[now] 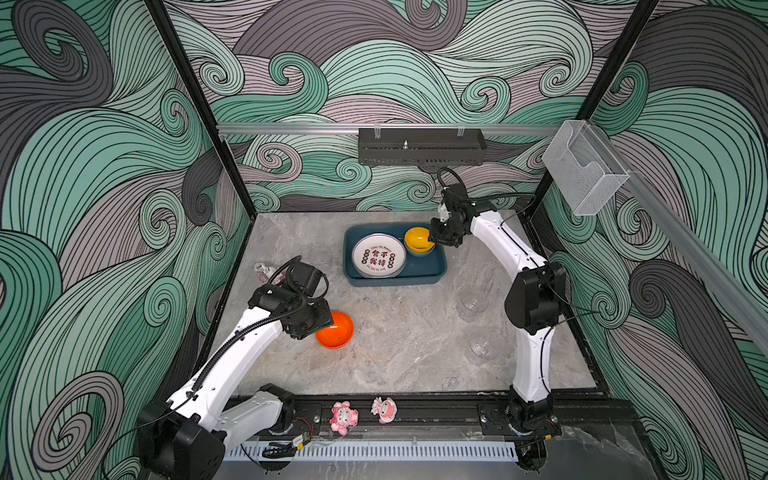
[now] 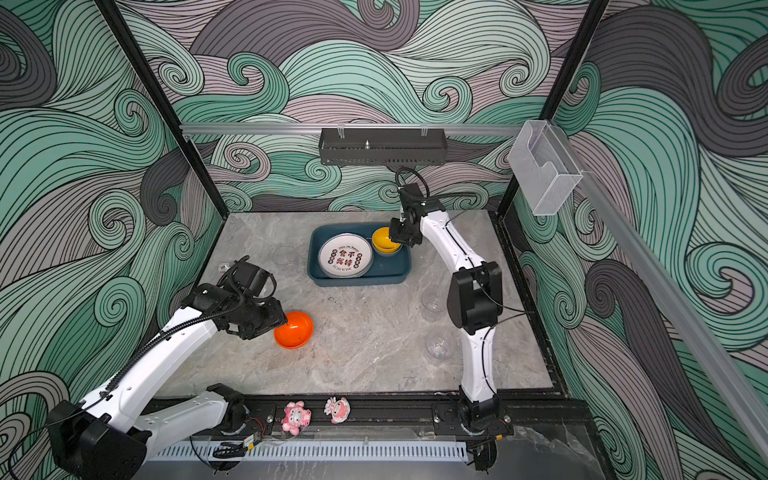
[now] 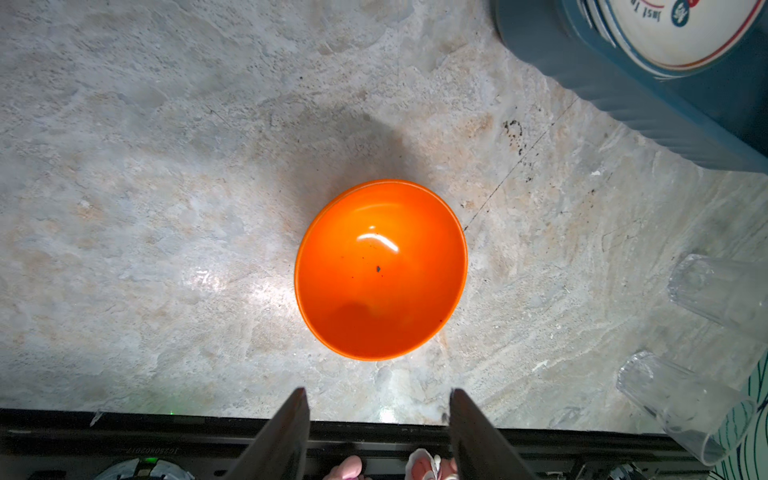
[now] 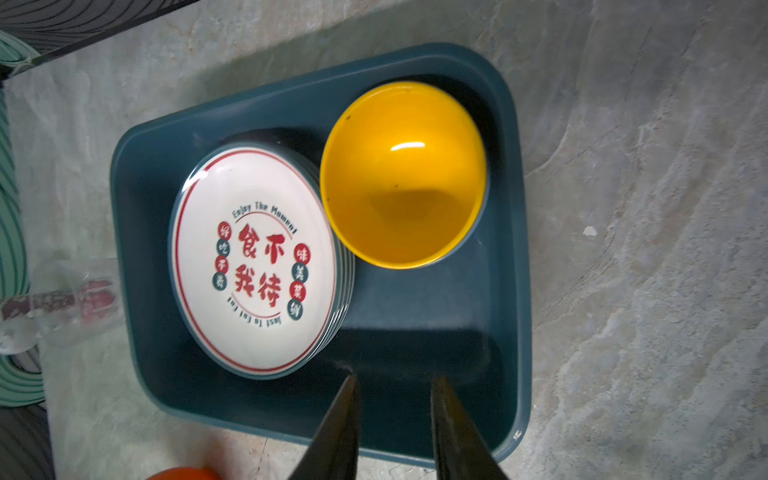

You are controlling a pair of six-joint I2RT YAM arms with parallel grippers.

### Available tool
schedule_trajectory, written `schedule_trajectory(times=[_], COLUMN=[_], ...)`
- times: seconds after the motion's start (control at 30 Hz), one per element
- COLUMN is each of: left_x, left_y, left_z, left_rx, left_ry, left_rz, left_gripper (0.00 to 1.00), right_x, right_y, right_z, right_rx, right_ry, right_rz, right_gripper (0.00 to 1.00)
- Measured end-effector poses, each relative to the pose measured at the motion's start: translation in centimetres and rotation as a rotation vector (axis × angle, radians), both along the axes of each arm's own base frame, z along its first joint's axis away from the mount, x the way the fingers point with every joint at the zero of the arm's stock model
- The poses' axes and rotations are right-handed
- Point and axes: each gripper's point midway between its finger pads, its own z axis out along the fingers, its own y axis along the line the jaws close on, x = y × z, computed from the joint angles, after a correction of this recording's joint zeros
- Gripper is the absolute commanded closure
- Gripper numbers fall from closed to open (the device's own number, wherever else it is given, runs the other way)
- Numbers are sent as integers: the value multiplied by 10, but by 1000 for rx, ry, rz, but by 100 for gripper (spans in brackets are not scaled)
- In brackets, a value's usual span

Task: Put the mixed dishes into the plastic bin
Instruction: 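Grip the orange bowl rim with the left gripper while the right approaches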

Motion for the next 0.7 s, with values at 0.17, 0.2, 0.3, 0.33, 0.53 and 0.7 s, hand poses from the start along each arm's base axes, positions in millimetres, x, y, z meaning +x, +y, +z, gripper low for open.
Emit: schedule_trajectory(times=[0.17, 0.2, 0.3, 0.33, 0.53, 0.7], left_x=[-4, -5, -8, -8, -13, -20], left_y=[7, 9, 14, 16, 24, 29], left_z=[-6, -8, -14, -15, -25, -38], left_rx=[23, 32, 51, 56, 89, 104], left_ry=[8, 11, 24, 28, 52, 88], left_rz=[30, 38, 60, 66, 118, 148], left_gripper=[43, 43, 43, 43, 38, 38], right_x=[-31, -38, -56, -61, -96, -128], right_y=[15, 19, 30, 33, 51, 67], right_z=[0, -1, -7, -9, -26, -27], right_rx=[127, 162, 264, 289, 387, 397], right_ry=[23, 28, 63, 75, 135, 140], right_rz=[42, 48, 73, 81, 135, 217], right_gripper=[66, 65, 63, 62, 60, 56])
